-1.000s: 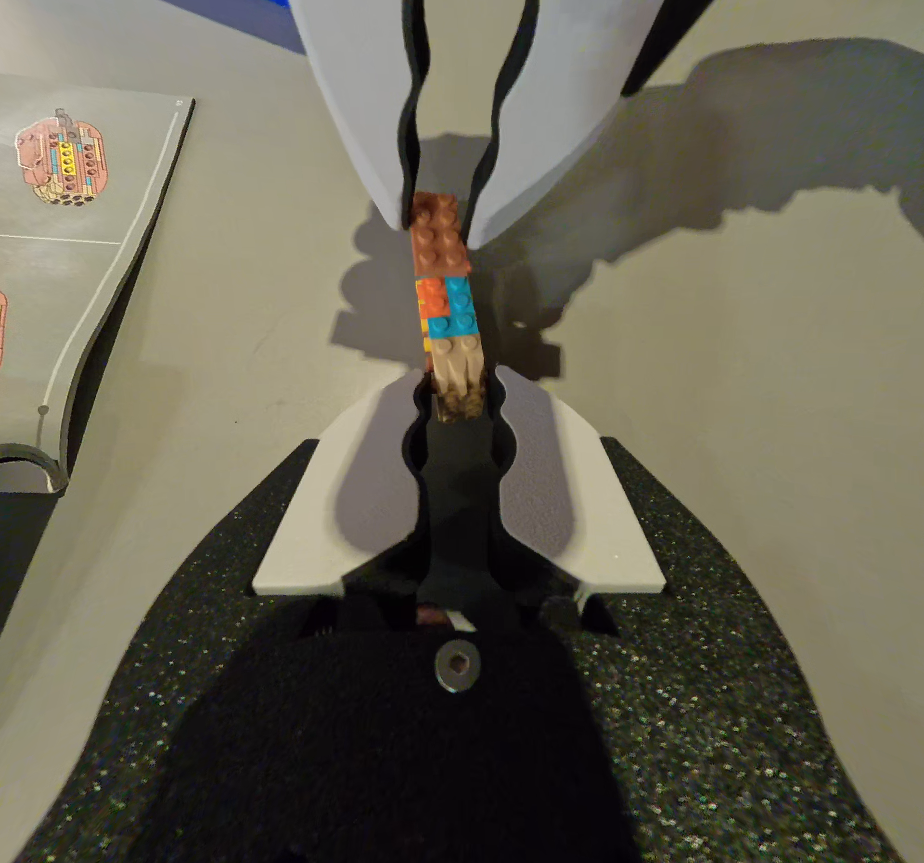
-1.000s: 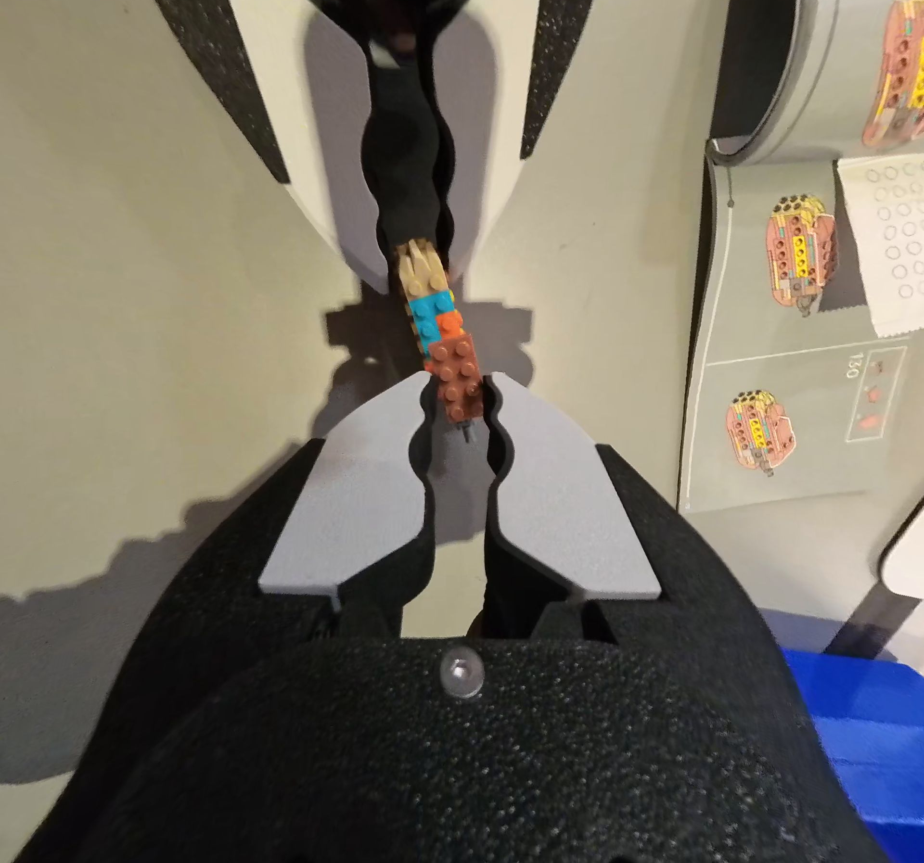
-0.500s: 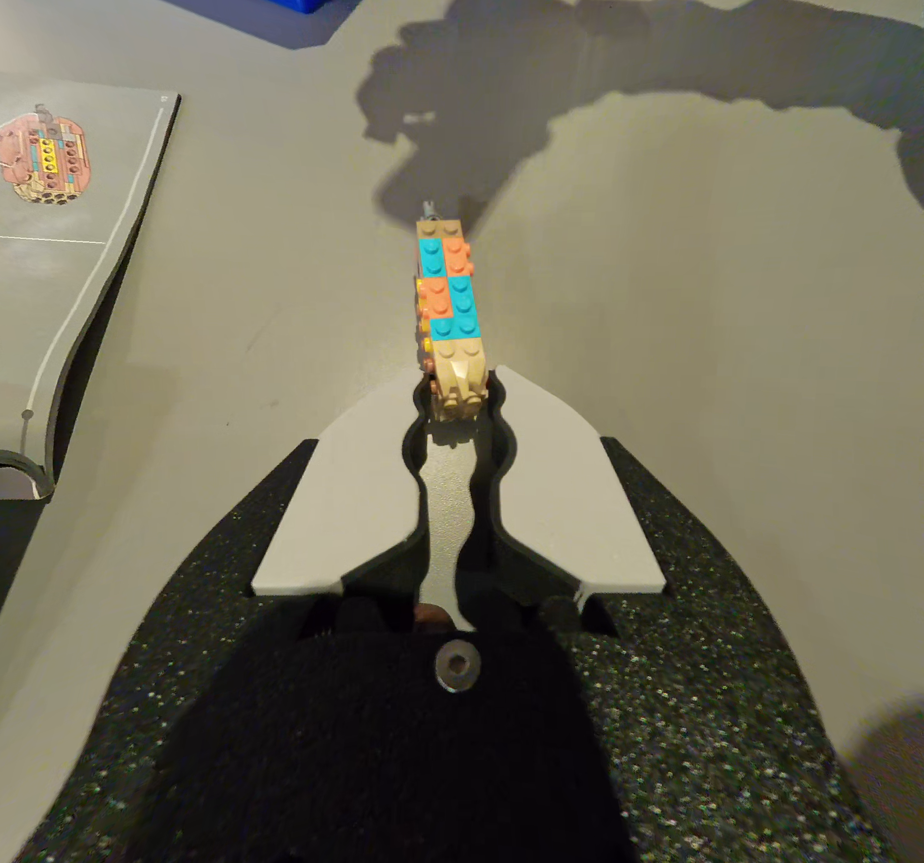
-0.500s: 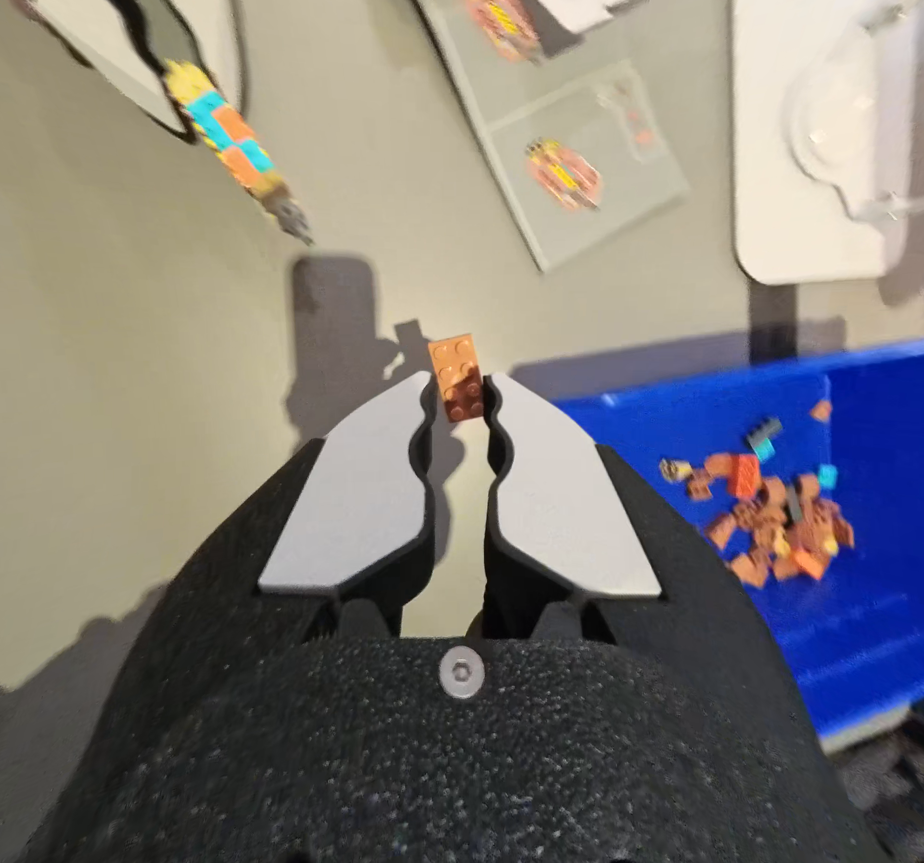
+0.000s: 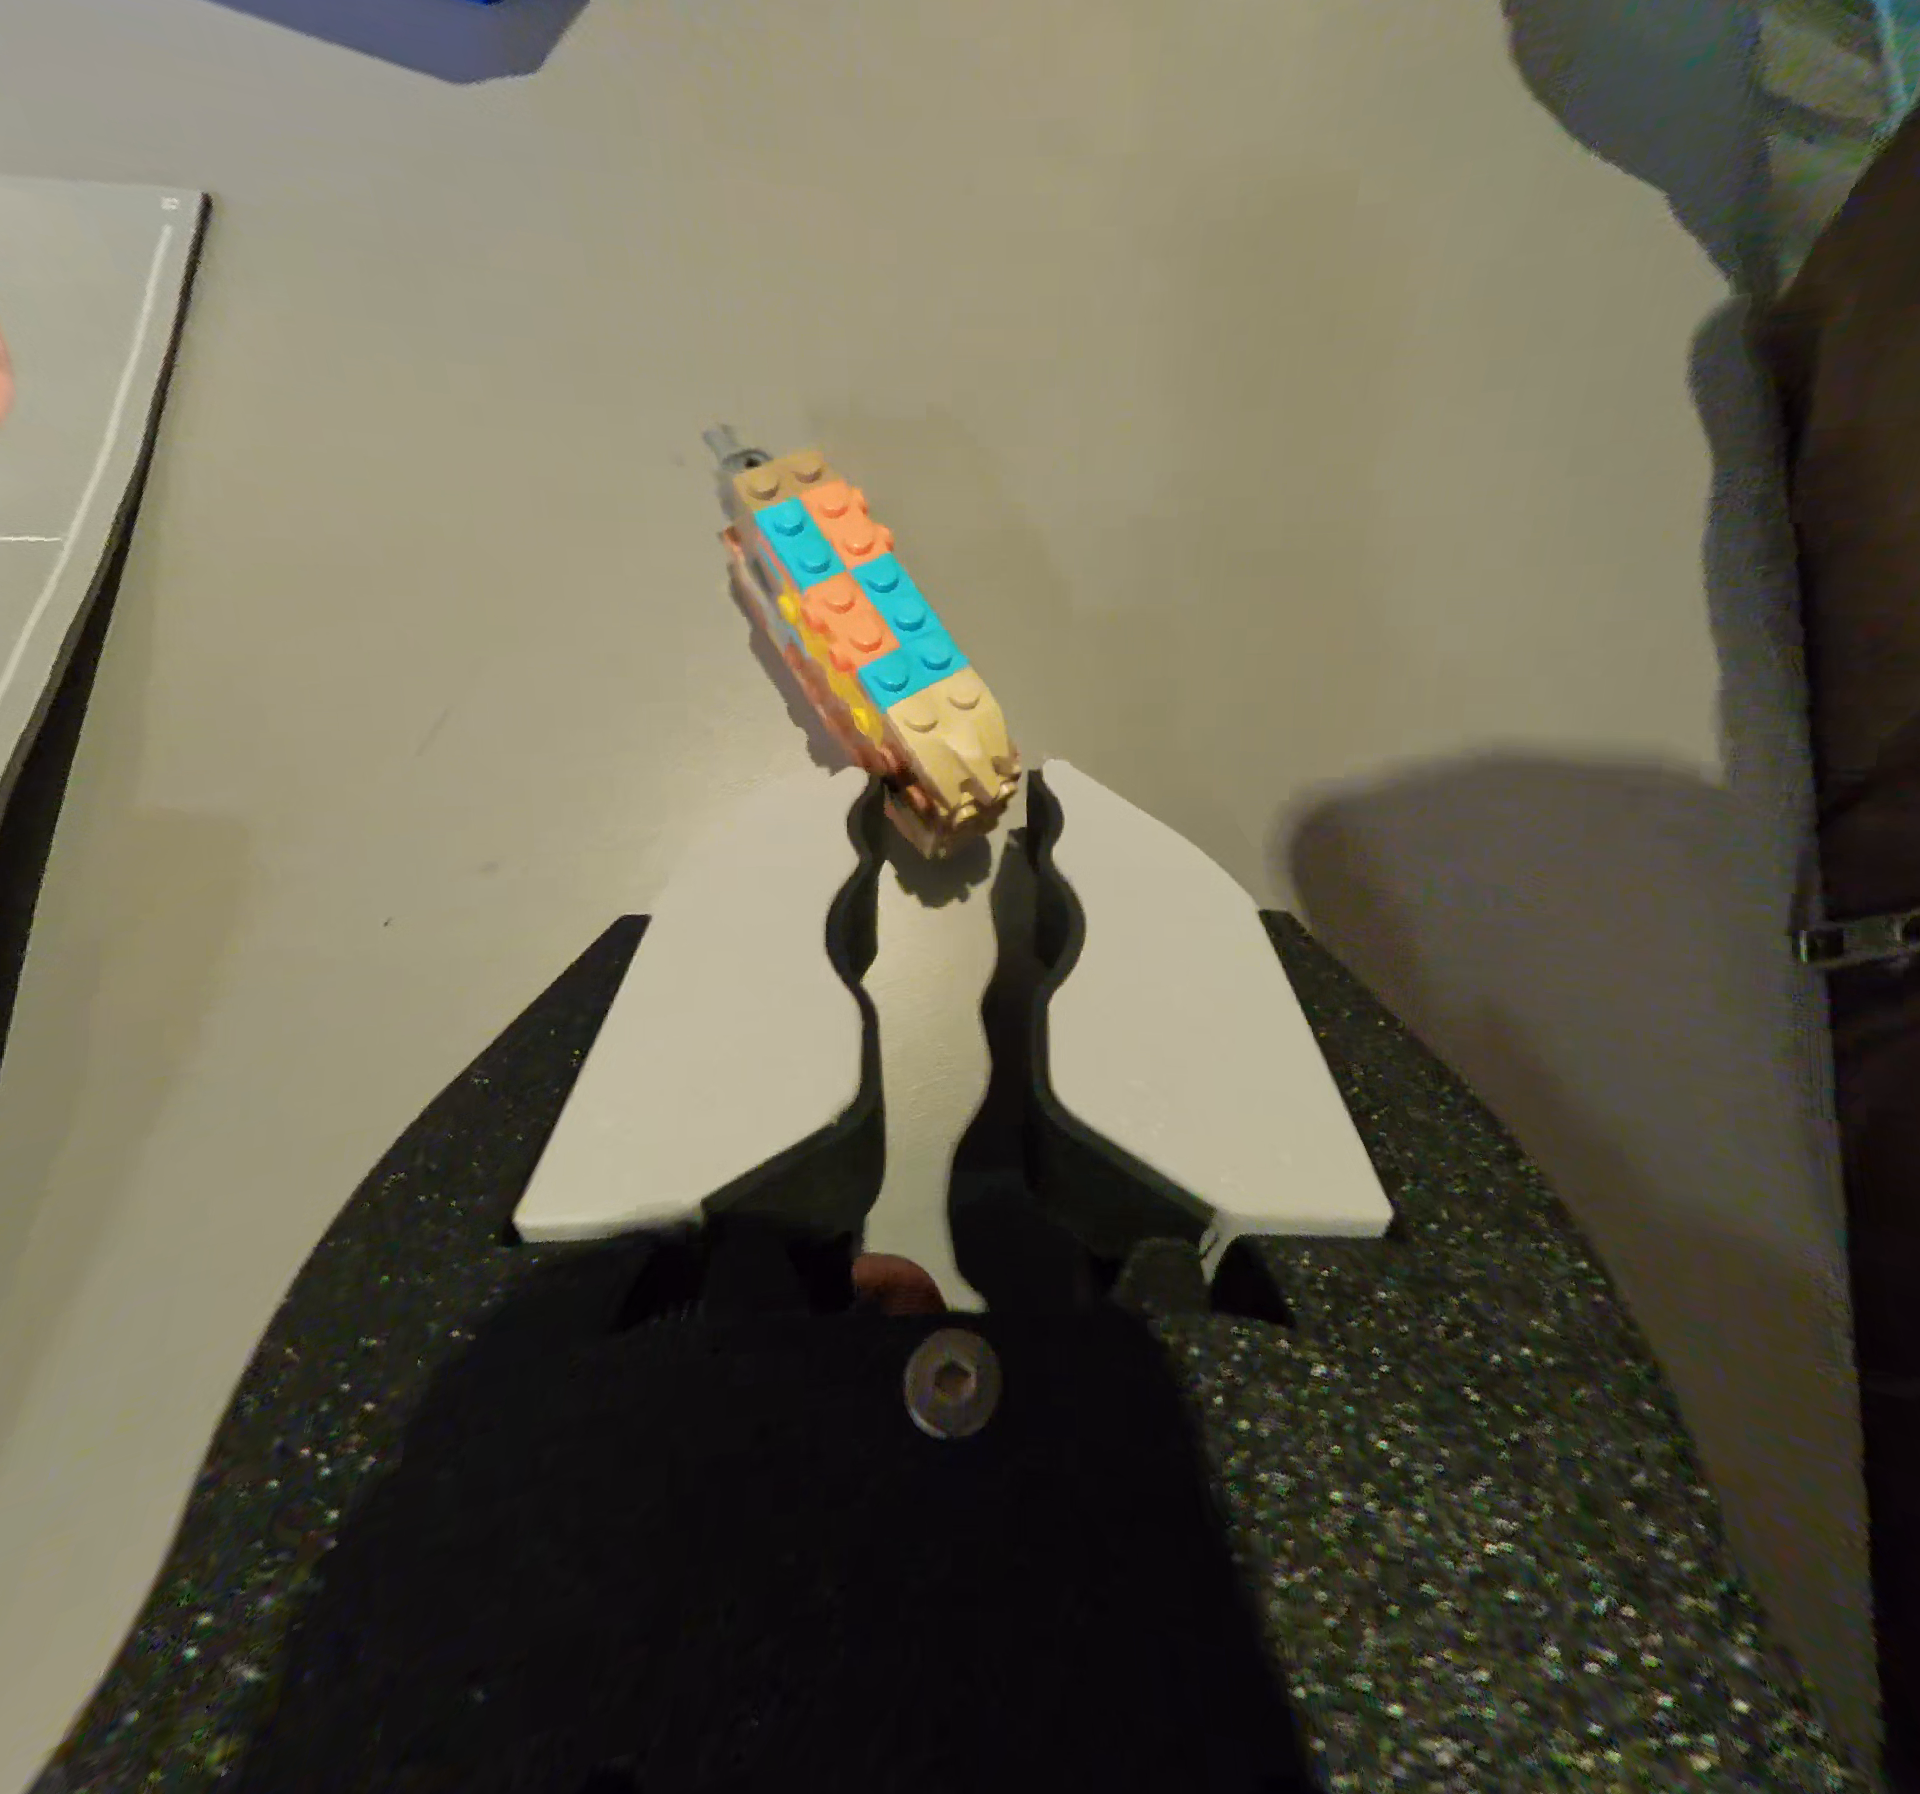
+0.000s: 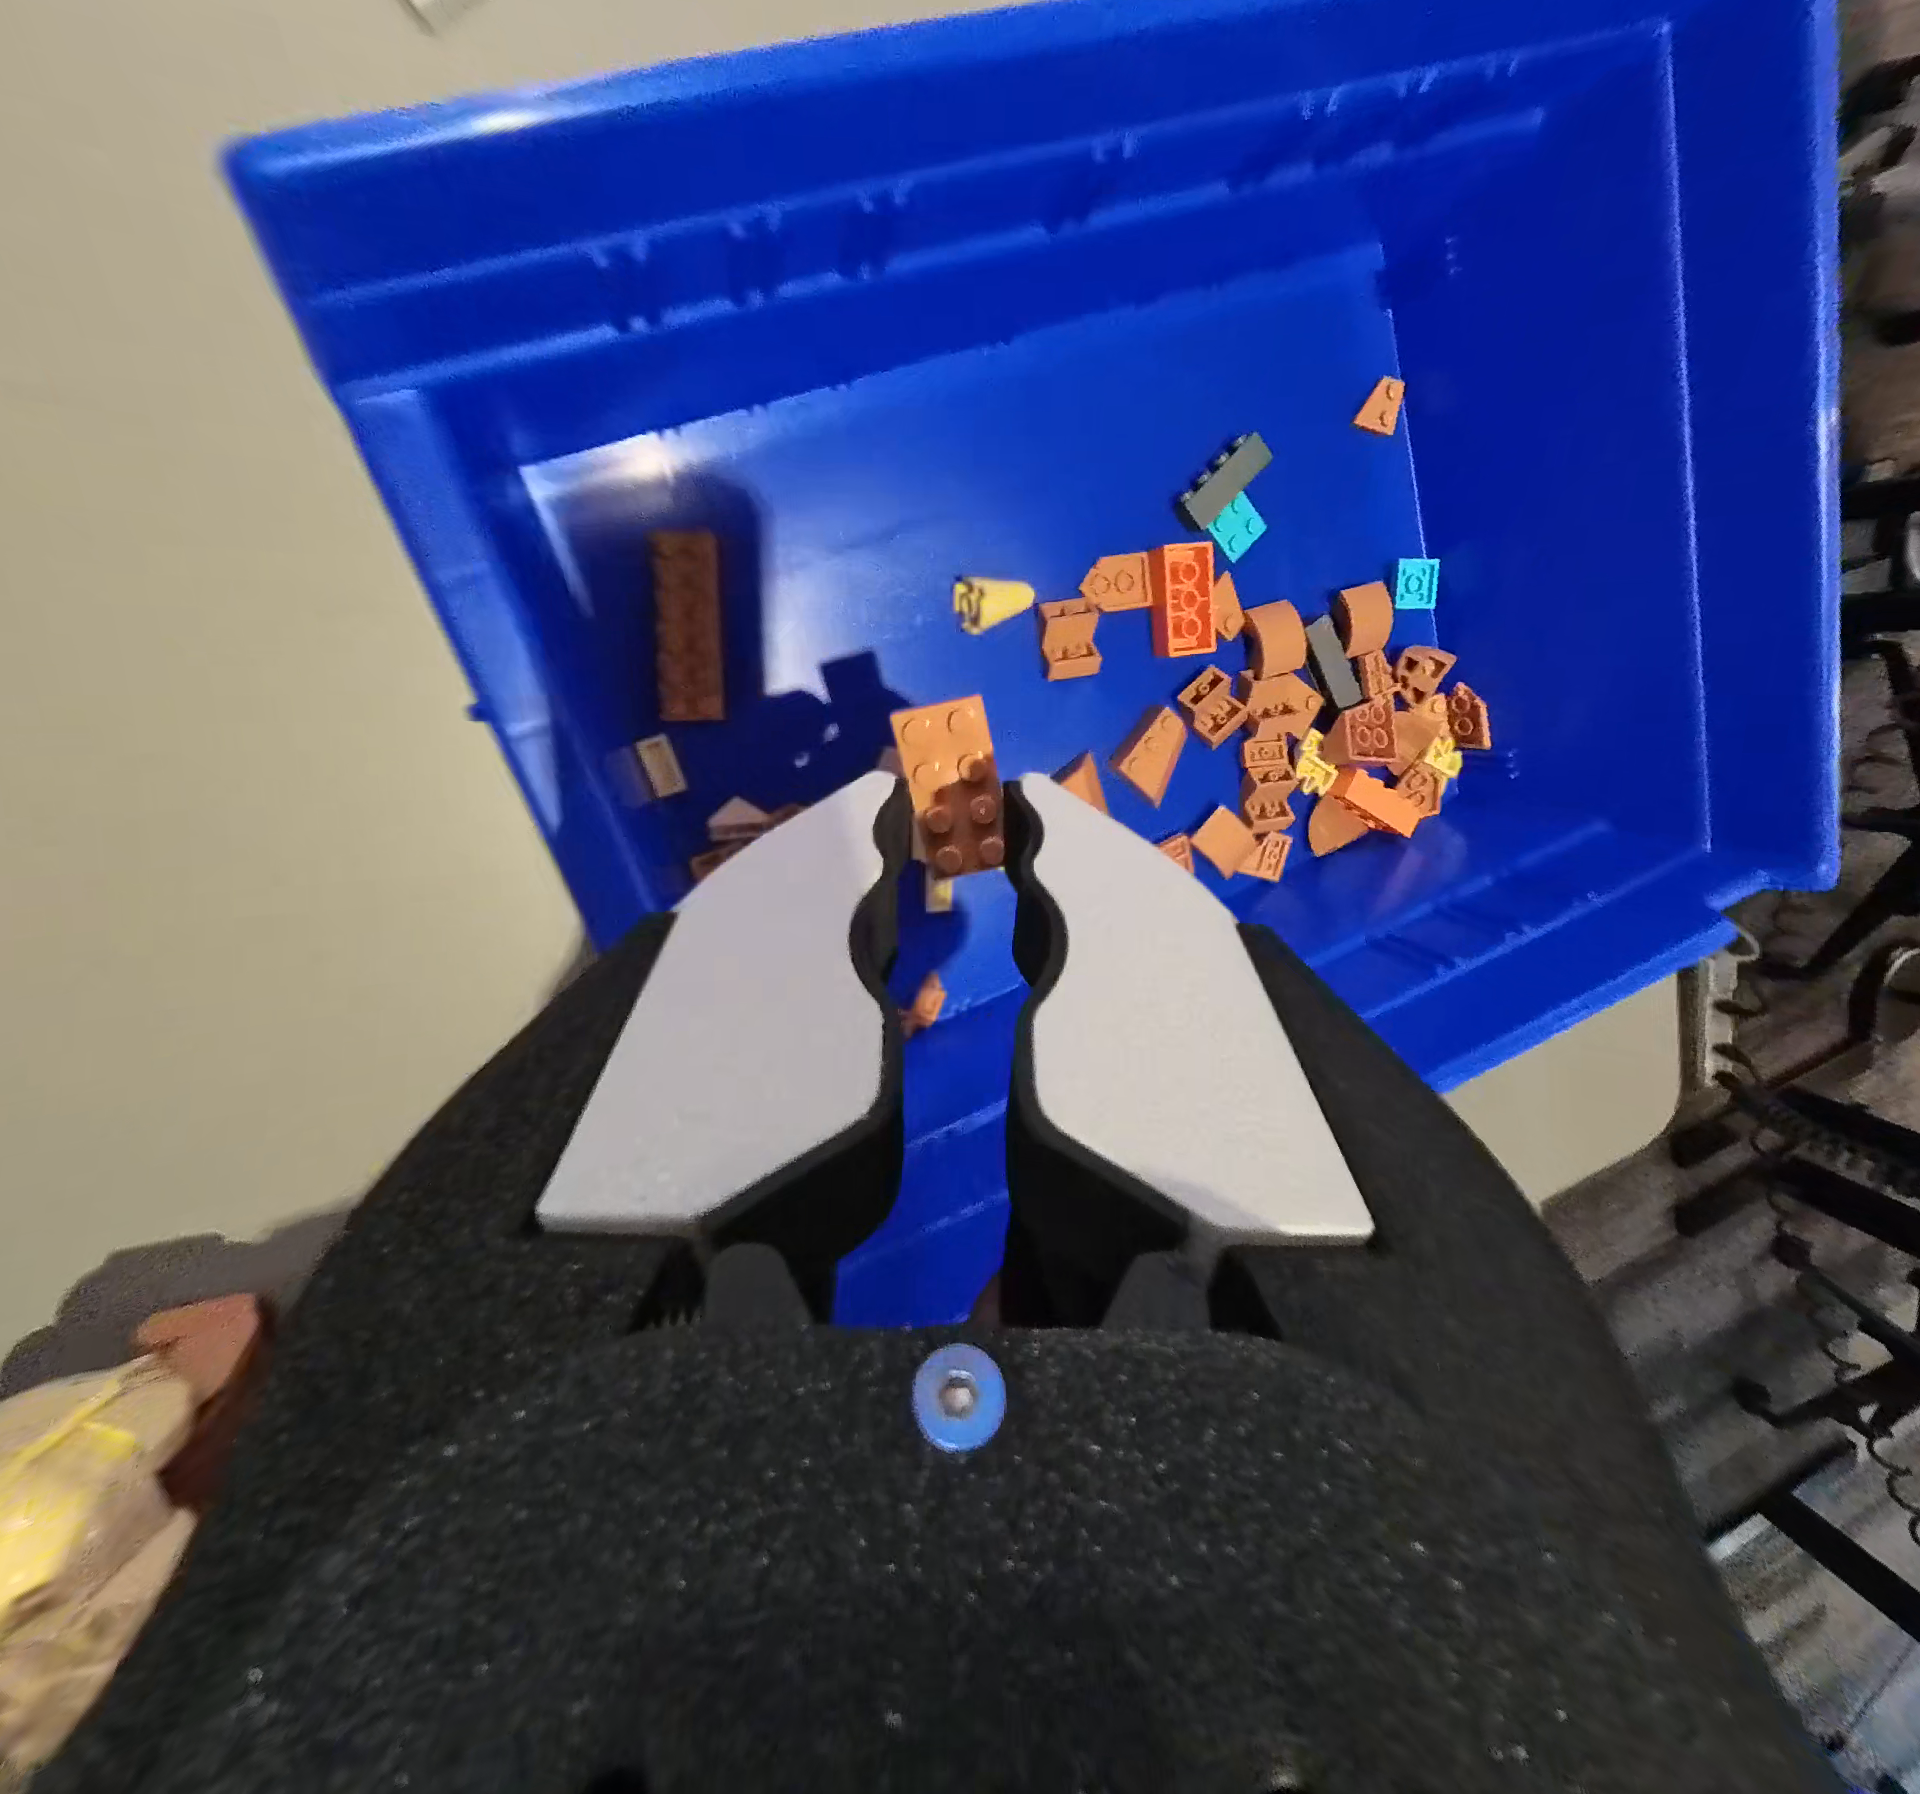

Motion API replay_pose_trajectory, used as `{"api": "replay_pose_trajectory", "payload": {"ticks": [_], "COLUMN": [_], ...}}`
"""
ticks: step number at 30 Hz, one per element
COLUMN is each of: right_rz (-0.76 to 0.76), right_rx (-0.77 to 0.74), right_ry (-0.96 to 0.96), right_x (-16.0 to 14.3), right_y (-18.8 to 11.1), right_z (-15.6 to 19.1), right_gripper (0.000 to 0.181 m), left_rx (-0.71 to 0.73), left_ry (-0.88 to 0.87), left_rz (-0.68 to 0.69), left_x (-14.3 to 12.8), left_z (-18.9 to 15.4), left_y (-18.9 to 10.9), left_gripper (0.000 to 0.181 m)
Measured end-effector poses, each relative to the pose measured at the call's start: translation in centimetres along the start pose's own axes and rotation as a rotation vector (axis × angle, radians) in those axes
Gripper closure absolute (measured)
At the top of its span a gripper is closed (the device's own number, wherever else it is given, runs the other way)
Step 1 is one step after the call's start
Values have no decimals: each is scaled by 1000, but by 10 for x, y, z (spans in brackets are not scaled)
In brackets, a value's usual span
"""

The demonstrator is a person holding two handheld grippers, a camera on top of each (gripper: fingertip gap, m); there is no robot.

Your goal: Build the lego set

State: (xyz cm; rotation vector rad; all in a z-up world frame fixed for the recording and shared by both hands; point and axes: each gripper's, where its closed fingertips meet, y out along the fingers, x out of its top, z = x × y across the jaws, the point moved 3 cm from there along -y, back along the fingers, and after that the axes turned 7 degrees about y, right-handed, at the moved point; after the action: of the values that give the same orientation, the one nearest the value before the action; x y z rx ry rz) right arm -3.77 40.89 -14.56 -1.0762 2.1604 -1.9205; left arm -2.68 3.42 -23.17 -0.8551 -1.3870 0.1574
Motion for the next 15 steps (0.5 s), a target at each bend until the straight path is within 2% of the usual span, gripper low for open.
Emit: {"api": "replay_pose_trajectory", "payload": {"ticks": [3,10,15], "right_rz": [6,83,104], "right_rx": [36,127,169], "right_ry": [-20,-104,-126], "right_x": [3,11,12], "right_y": [14,58,76], "right_z": [-2,23,33], "right_gripper": [164,164,164], "left_rx": [-14,-30,-27], "left_ry": [21,-12,-13], "left_rz": [14,-8,-29], "left_x": [-1,1,2], "left_z": [-3,-1,0], "left_y": [1,-1,-3], "left_gripper": [155,156,157]}}
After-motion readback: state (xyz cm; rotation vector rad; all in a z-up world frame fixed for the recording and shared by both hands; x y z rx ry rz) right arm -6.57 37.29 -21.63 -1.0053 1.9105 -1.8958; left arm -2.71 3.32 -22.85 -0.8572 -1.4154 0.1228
